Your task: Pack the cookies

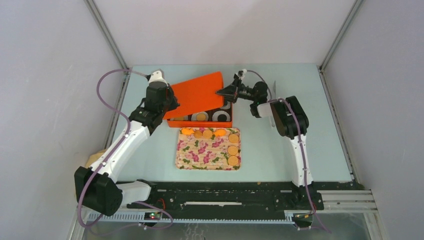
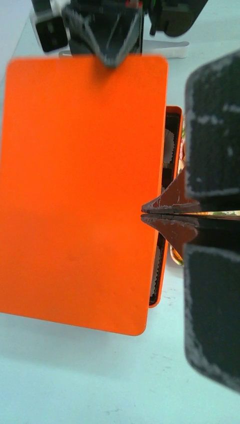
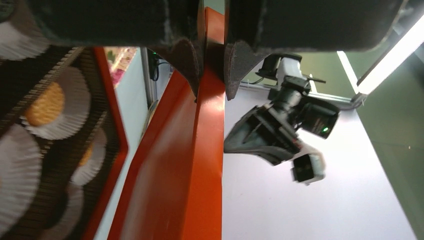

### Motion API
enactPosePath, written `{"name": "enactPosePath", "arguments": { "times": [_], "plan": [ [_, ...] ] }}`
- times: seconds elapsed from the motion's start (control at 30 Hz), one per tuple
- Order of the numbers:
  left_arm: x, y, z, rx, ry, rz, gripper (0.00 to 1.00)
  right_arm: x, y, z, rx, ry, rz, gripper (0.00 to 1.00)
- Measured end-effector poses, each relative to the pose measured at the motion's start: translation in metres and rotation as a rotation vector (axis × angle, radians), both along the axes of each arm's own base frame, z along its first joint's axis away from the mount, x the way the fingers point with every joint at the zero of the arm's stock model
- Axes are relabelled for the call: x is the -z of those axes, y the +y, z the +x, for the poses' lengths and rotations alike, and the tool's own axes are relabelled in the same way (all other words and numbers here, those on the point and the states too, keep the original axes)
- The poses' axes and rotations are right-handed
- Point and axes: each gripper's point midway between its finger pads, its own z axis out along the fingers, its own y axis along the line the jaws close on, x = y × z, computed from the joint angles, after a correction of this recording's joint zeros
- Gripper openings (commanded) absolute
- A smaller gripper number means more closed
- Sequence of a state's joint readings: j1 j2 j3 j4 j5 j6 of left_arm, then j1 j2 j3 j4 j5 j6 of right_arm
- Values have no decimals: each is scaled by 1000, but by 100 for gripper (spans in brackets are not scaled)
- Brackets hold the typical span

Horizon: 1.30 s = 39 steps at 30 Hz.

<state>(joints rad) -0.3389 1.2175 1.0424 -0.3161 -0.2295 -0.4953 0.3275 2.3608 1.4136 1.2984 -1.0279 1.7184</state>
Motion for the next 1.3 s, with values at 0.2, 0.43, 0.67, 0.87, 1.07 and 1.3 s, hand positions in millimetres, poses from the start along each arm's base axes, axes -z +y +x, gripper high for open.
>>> {"name": "enactPosePath", "arguments": {
  "times": [0.2, 0.43, 0.67, 0.87, 1.07, 1.3],
  "plan": [
    [5, 1, -1, 0, 9, 6, 0, 37, 4, 3, -8, 104, -25, 0],
    [14, 0, 0, 4, 32, 11, 0, 43, -8, -2, 12, 111, -27, 0],
    [34, -5, 1, 22, 71, 13, 0, 47, -30, -1, 37, 120, -30, 0],
    [66, -8, 1, 37, 134, 20, 0, 50, -41, -1, 45, 134, -29, 0],
    [89, -13, 3, 54, 175, 21, 0, 52, -45, 0, 54, 138, -30, 0],
    [110, -20, 13, 70, 199, 17, 0, 58, -56, 1, 71, 159, -36, 0]
  ]
}}
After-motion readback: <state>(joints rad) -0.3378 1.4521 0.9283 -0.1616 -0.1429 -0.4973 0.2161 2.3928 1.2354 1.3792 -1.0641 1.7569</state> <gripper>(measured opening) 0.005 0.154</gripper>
